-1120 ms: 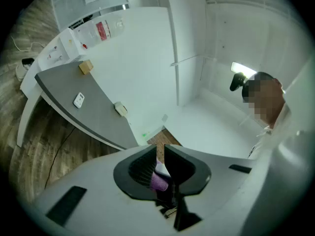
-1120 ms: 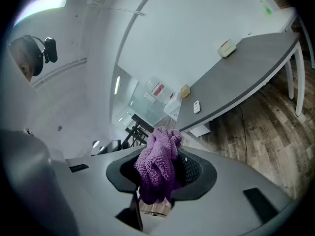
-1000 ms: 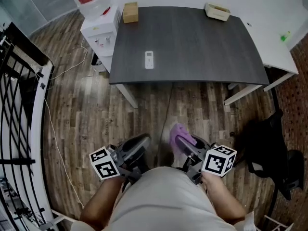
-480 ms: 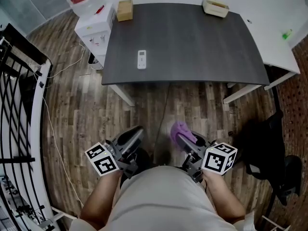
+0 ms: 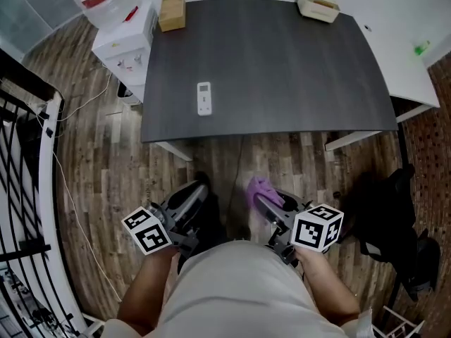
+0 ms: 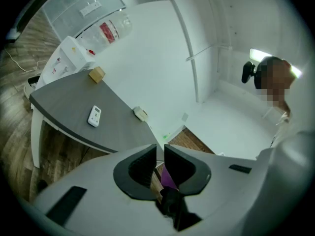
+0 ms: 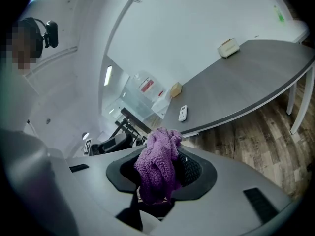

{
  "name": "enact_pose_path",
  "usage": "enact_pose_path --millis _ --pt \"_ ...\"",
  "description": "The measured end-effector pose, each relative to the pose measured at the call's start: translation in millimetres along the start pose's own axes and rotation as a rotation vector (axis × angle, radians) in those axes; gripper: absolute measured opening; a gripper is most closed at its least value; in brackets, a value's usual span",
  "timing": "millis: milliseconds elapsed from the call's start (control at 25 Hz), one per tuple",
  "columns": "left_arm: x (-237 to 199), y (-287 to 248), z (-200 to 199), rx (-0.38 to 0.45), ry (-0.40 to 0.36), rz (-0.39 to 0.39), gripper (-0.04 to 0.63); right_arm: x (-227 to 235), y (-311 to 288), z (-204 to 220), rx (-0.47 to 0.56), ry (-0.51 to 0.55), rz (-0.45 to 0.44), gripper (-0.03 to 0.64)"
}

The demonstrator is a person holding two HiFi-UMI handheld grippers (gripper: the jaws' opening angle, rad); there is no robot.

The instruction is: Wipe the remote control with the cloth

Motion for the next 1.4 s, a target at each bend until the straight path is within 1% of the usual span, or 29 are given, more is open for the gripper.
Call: enact_pose_path --millis 120,240,320,480,560,640,760,840,880,1000,1080,1120,1240,1320,1400 --pt "-30.9 -20.4 -32.2 -0.036 0.015 0.016 0.046 4.5 -27.1 -27.8 0.005 -0.015 0.047 0.13" --pt "-62.6 -35.2 -67.3 -0.08 0.029 -0.001 0.046 2.3 -57.6 -56.0 0.004 0.011 0.098 0.13" --pt "-84.0 -41.5 -88.2 -0.121 0.013 -0.013 0.046 -0.7 -79.6 -70.4 -0.005 0.034 0.125 0.13" --pt "-122.4 -55.4 -114.8 -0.224 -0.054 0.025 0.046 -1.7 -119.5 -96.1 -0.031 0.117 0.2 0.13" --pt "-139.5 -62.4 -120.4 -0.292 -0.109 0.033 0.048 0.4 -136.2 -107.7 -0.045 0.179 0.244 0.13" --pt "-155.3 -69.3 -120.6 -0.361 -0.175 0.023 0.048 4.9 -151.5 -117.2 -0.06 0.235 0.285 0.13" --pt "-177.6 -79.8 -109.9 -0.454 -0.258 -0.014 0.055 16.1 -171.1 -126.5 -0.101 0.312 0.328 0.13" --pt "-190.5 -88.7 -99.9 -0.512 -0.314 -0.048 0.073 25.8 -184.1 -133.1 -0.143 0.408 0.358 0.13" --pt "-195.2 -93.2 -95.4 -0.538 -0.347 -0.064 0.081 30.3 -191.4 -136.2 -0.17 0.478 0.372 0.13" --pt "-204.3 -106.4 -83.3 -0.604 -0.462 -0.115 0.125 41.4 -216.2 -141.8 -0.267 0.744 0.399 0.13" --pt "-208.1 -115.6 -77.9 -0.631 -0.541 -0.158 0.15 47.9 -234.3 -142.9 -0.329 0.915 0.394 0.13" --pt "-208.6 -119.4 -76.1 -0.636 -0.579 -0.179 0.156 50.0 -243.2 -142.8 -0.356 0.984 0.385 0.13" --pt "-208.7 -131.8 -75.6 -0.643 -0.698 -0.214 0.158 52.2 -271.1 -147.9 -0.399 1.131 0.346 0.13" --pt "-211.1 -141.1 -72.8 -0.673 -0.775 -0.211 0.158 51.5 -289.0 -155.7 -0.411 1.21 0.324 0.13" --pt "-212.9 -150.4 -66.5 -0.716 -0.844 -0.192 0.158 49.9 -303.5 -164.3 -0.421 1.279 0.303 0.13"
Point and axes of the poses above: the fingertips, and each gripper's own axes: y backward along the fingers, x to its right, z out of its underside, the point moved 5 cm from there along y, backward along the fingers, and after that the axes turned 5 degrees about z, right-handed, at the moved point
